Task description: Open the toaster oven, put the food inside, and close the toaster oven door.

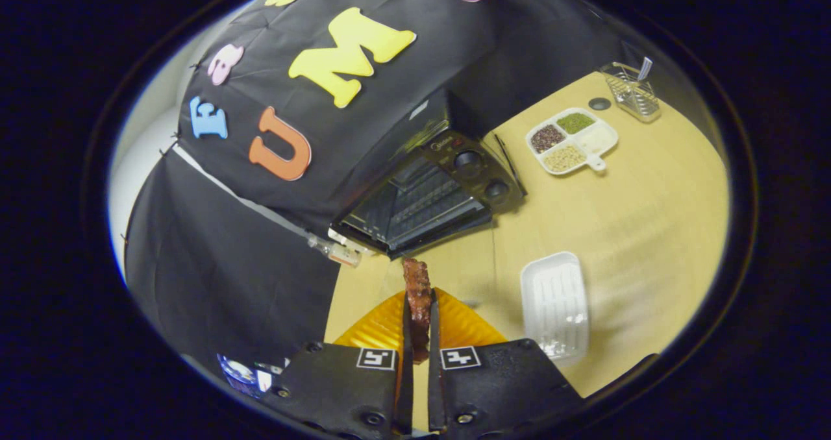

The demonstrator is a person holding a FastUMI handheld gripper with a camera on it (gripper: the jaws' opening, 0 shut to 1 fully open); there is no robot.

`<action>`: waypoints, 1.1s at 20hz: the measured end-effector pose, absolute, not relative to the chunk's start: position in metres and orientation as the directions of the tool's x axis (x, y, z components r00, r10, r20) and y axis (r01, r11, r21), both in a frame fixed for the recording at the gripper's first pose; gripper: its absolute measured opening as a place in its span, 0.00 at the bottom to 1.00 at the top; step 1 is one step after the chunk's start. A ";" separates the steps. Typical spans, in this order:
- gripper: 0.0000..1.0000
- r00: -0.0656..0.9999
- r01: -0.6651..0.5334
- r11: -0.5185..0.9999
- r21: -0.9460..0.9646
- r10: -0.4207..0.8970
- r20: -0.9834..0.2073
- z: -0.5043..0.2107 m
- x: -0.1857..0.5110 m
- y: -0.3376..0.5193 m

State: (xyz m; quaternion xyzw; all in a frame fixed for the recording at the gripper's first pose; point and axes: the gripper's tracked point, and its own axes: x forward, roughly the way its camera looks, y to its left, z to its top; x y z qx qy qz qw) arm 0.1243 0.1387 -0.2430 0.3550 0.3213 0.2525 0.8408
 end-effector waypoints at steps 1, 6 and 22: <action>0.12 0.679 -0.180 0.594 0.784 0.651 -0.338 -0.240 0.136 0.155; 0.12 0.793 -0.049 0.449 0.892 0.561 -0.239 -0.249 0.206 0.206; 0.13 0.913 0.143 0.469 0.871 0.277 -0.299 -0.289 0.338 0.275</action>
